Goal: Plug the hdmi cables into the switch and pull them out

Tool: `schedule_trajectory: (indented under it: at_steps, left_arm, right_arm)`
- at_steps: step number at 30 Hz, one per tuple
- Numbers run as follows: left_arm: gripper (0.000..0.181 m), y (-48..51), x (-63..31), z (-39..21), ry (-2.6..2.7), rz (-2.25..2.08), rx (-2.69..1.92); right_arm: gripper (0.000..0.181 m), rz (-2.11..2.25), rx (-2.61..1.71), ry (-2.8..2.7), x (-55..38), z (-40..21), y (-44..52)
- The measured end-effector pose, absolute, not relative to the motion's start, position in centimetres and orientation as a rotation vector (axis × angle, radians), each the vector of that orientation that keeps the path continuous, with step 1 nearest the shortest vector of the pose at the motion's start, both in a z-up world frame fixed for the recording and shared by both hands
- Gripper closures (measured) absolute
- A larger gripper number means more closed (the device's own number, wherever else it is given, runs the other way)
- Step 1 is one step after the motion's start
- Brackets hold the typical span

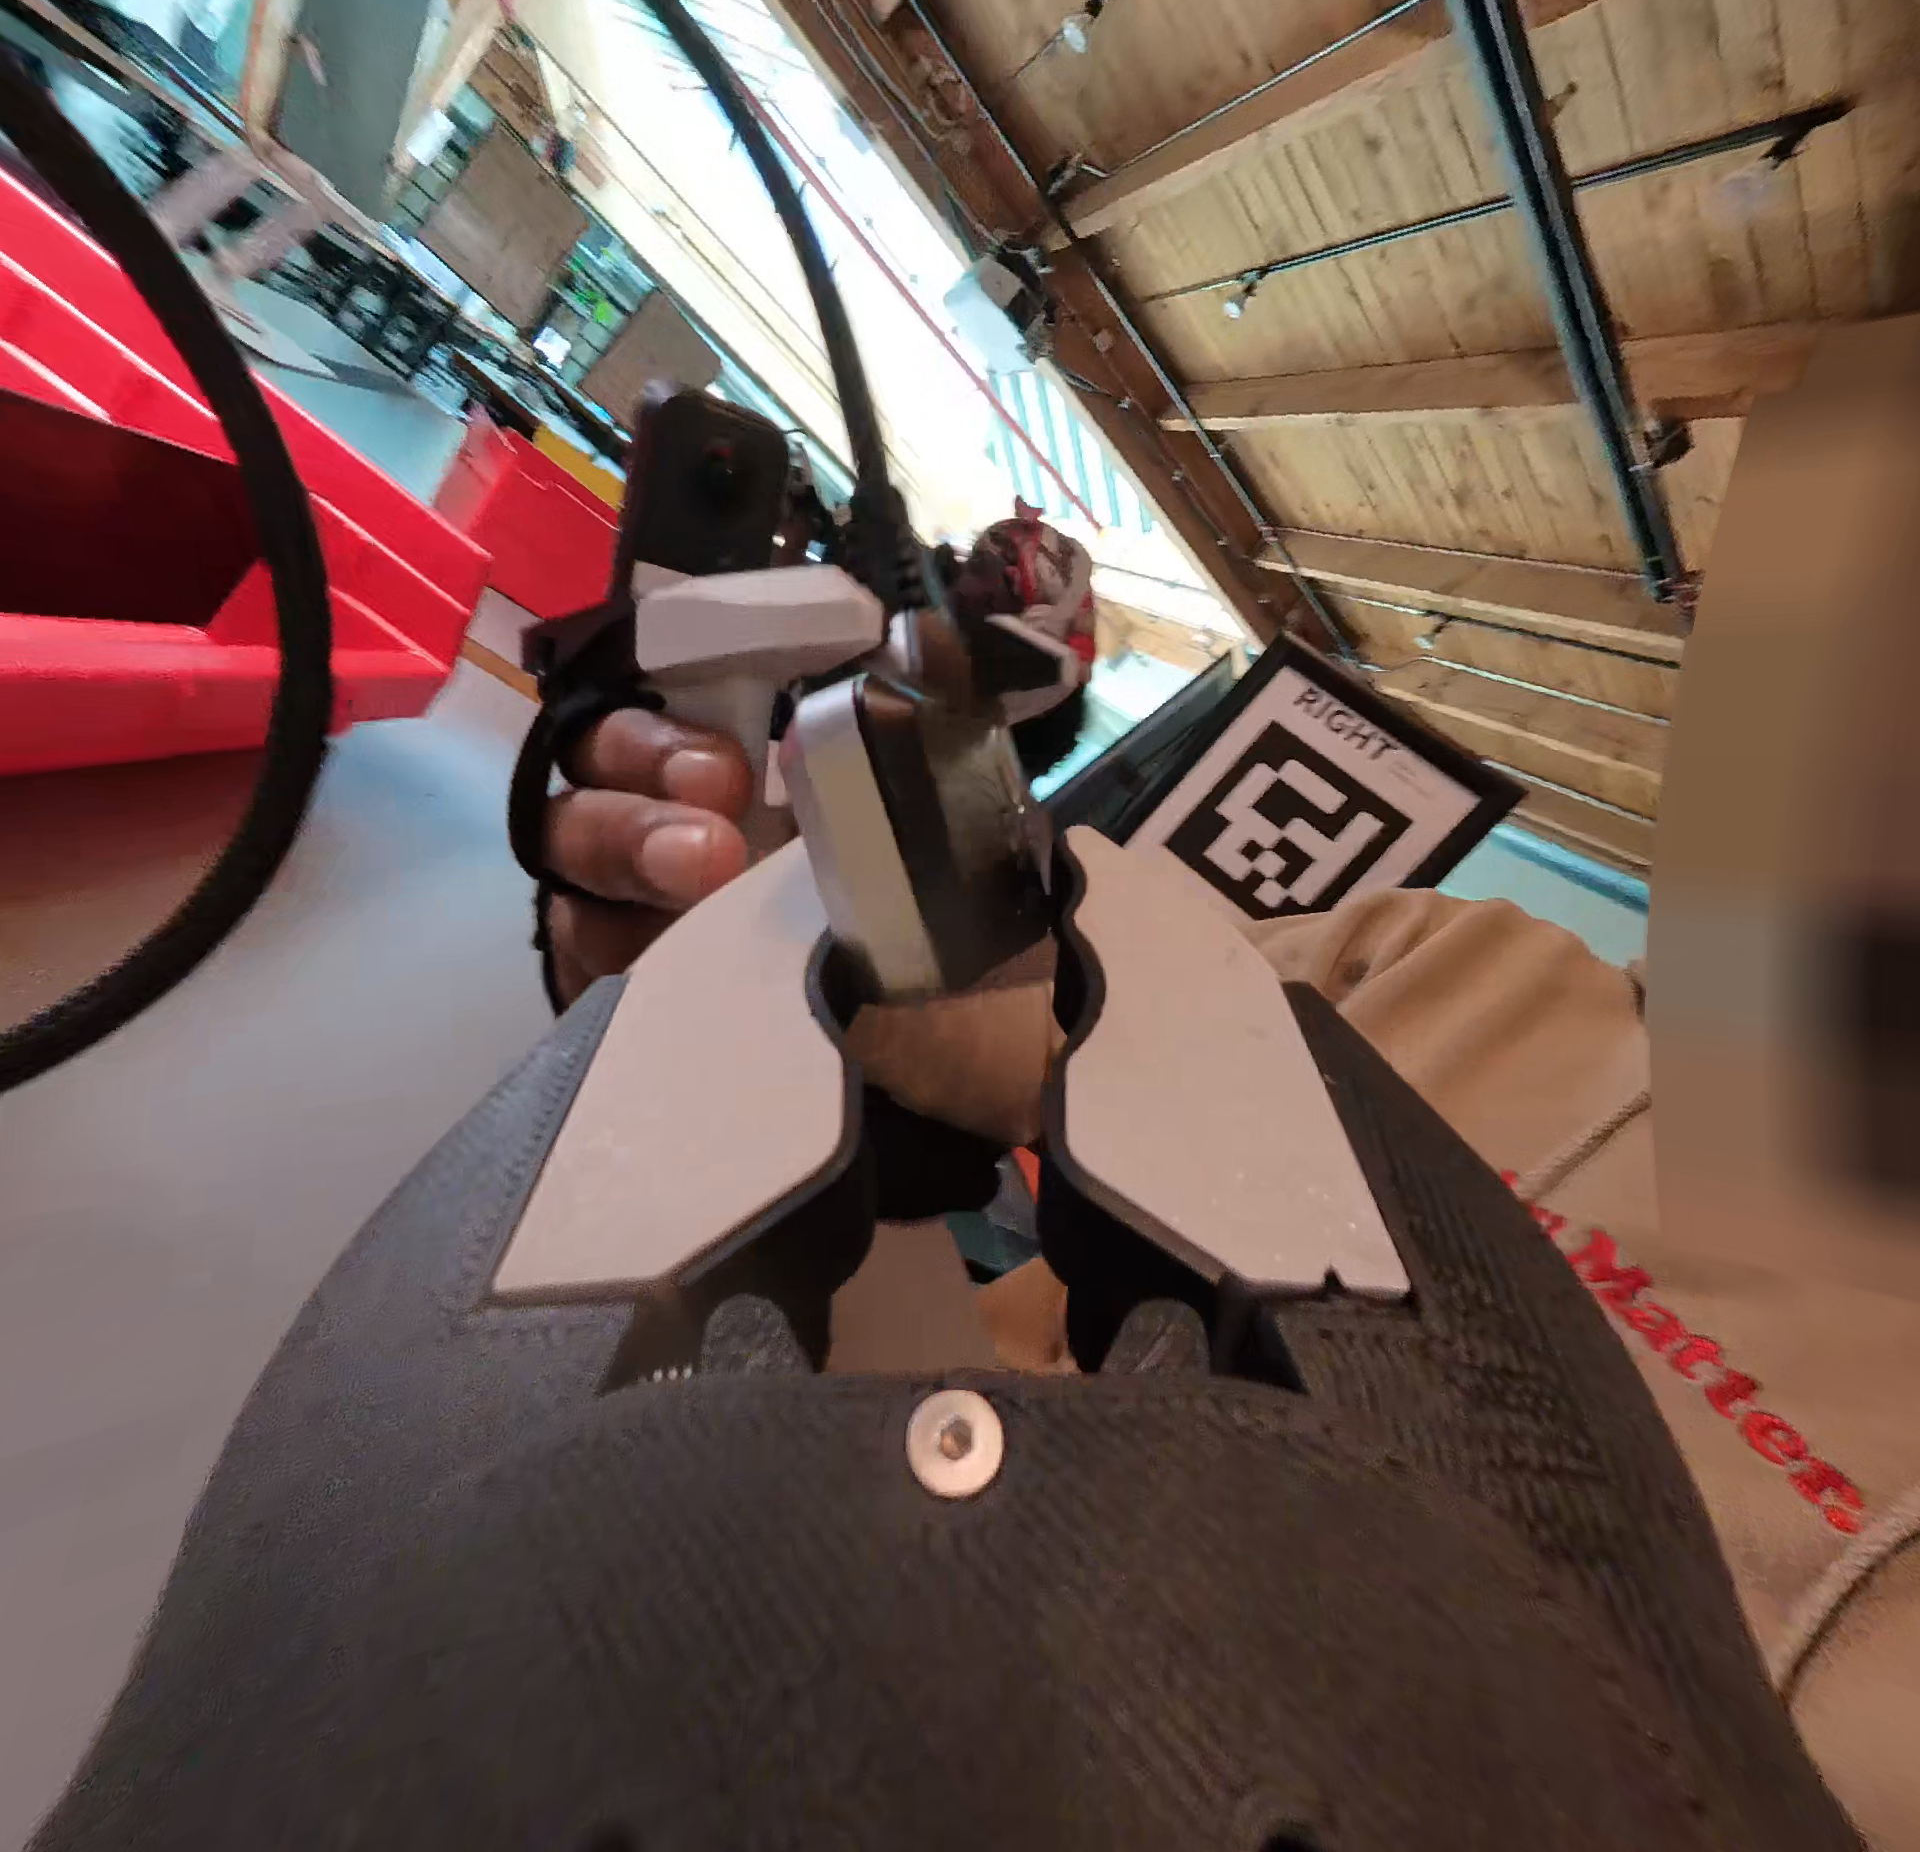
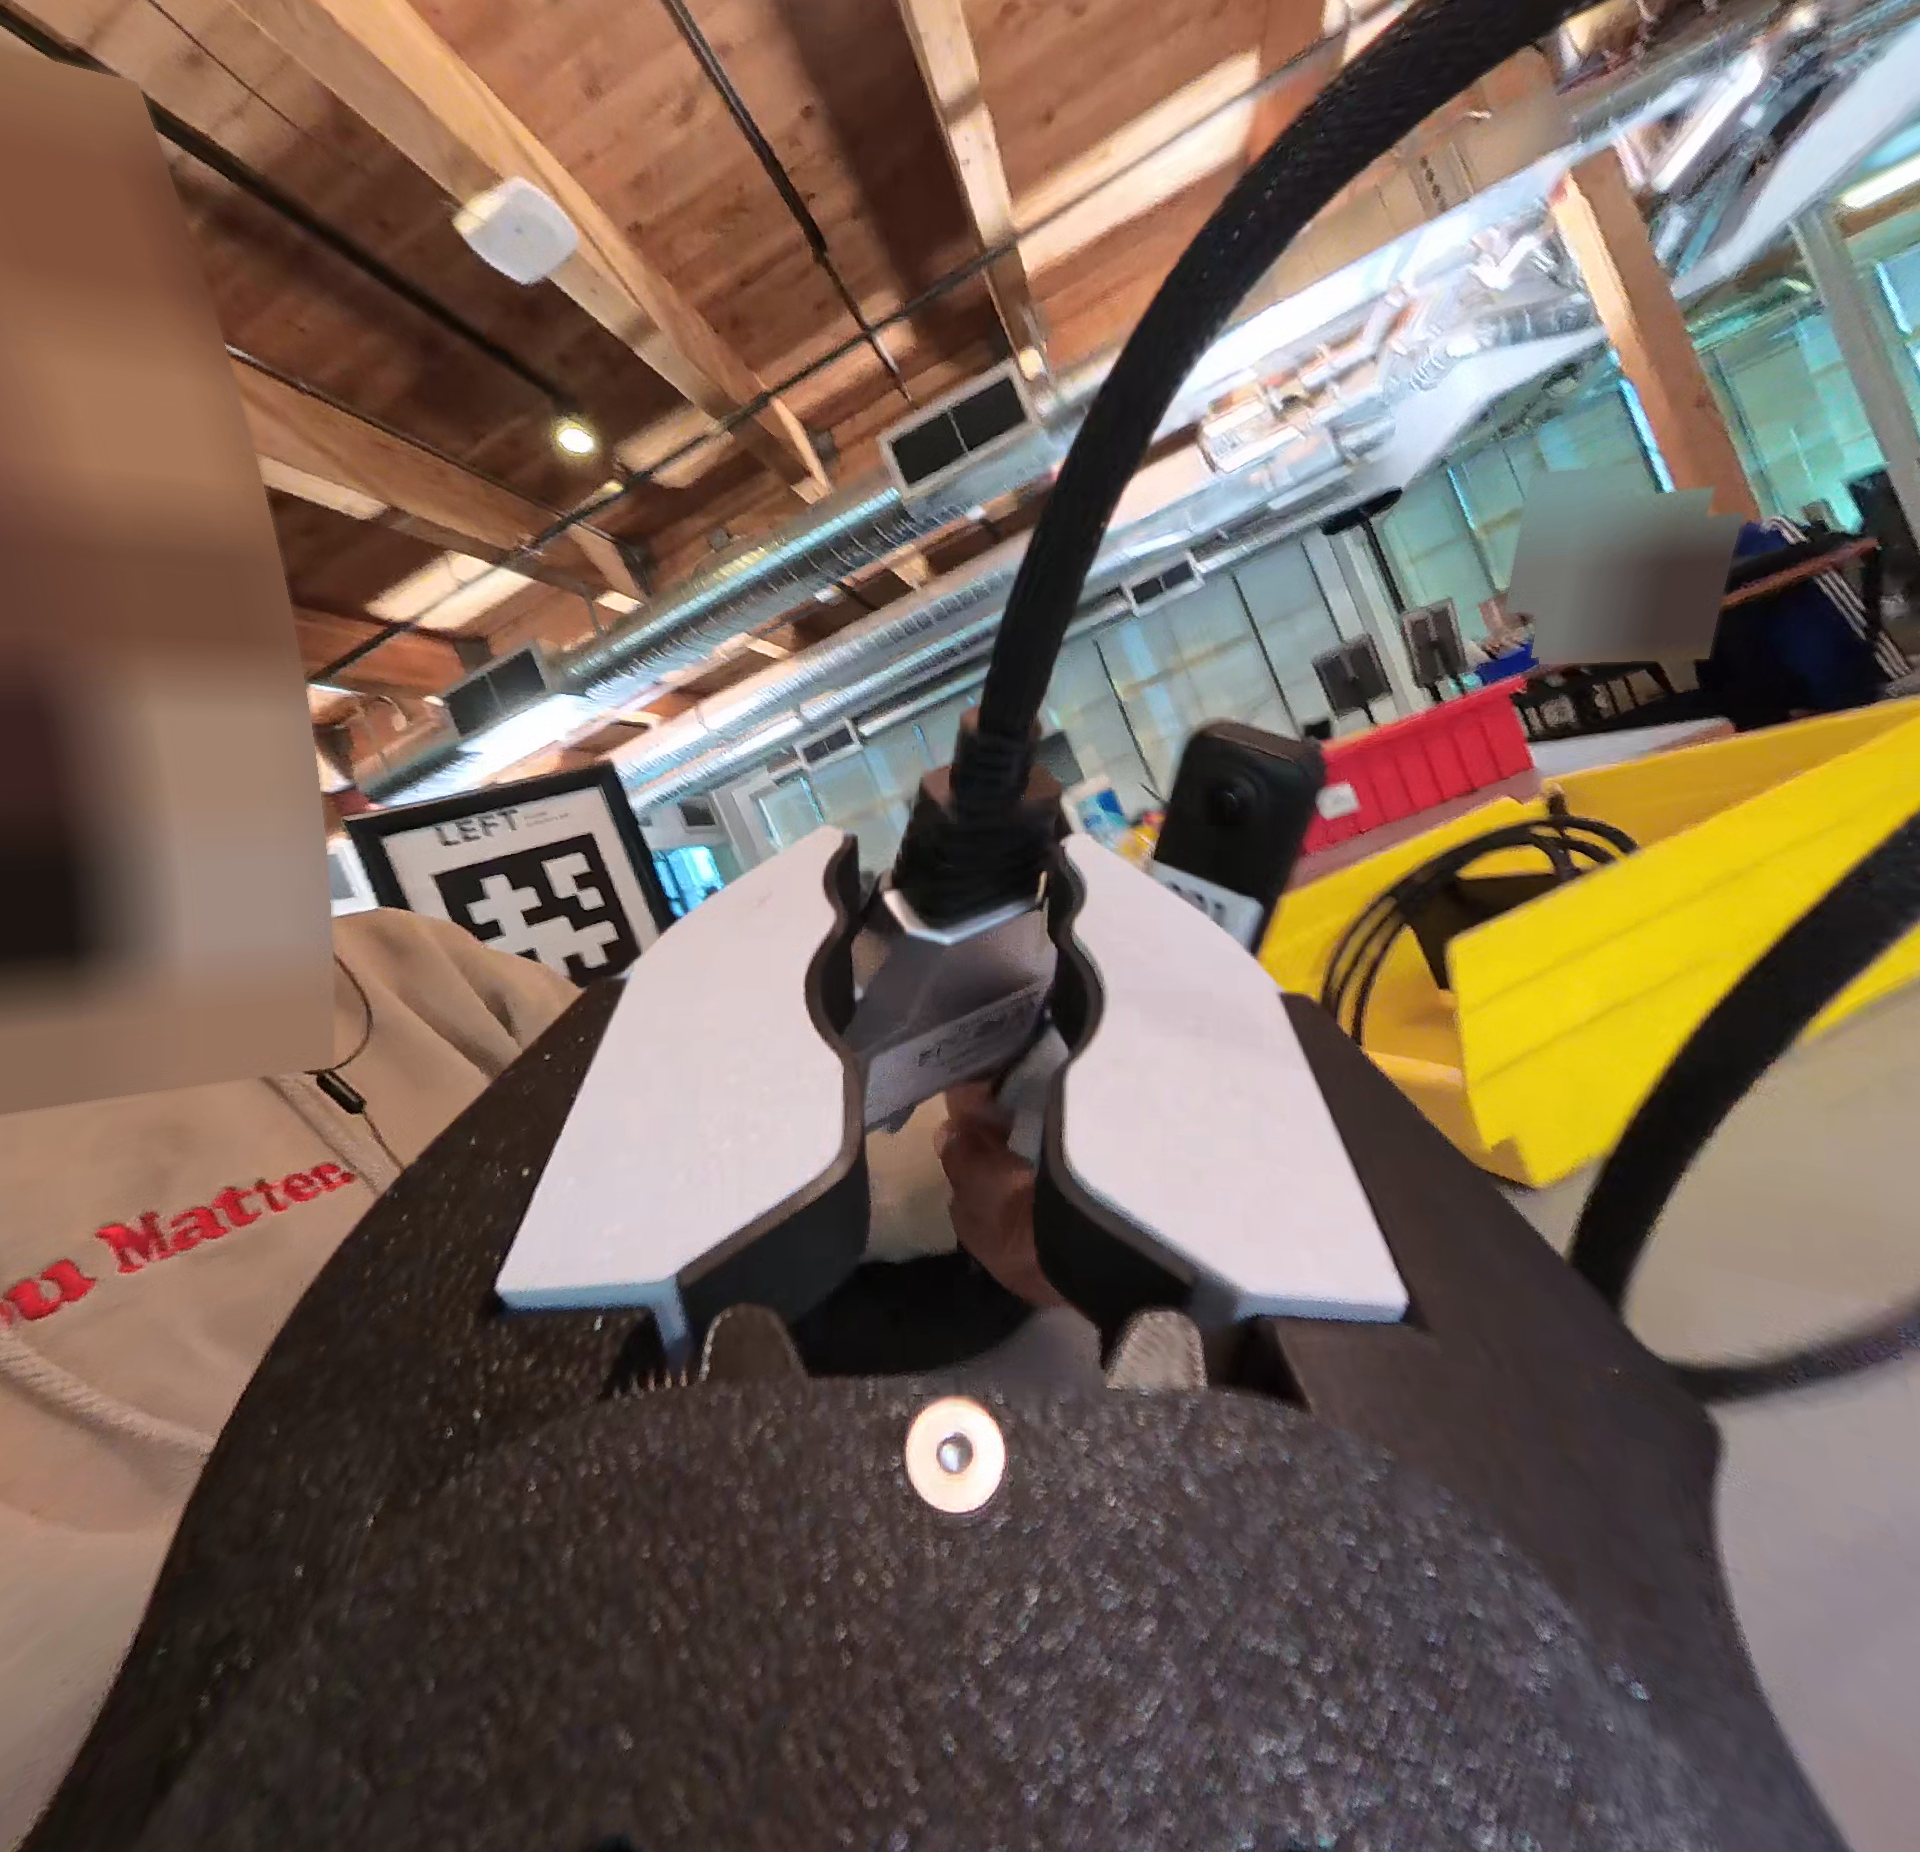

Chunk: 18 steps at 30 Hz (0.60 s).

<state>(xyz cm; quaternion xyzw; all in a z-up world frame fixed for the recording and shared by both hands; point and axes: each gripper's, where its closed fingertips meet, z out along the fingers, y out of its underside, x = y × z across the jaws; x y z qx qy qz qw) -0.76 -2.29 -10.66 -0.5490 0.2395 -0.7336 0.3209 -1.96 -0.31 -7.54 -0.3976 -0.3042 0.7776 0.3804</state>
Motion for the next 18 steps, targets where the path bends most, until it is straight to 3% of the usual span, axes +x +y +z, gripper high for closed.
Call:
schedule_trajectory:
  at_steps: [4,9,18]
  left_arm:
    - [0.158,-0.3,-3.3,-12.5,0.68,-1.573,-1.556]
    - [0.159,-1.0,-5.3,-15.6,1.044,-1.037,-1.617]
    - [0.159,-2.5,-4.7,-16.6,1.072,-1.16,-1.641]
  right_arm:
    - [0.16,1.758,-1.203,-0.892,-3.0,-10.8,1.1]
    - [0.153,1.655,-1.41,-1.138,-4.6,-15.3,-0.1]
    - [0.159,1.449,-1.361,-1.343,-5.7,-17.1,-2.3]
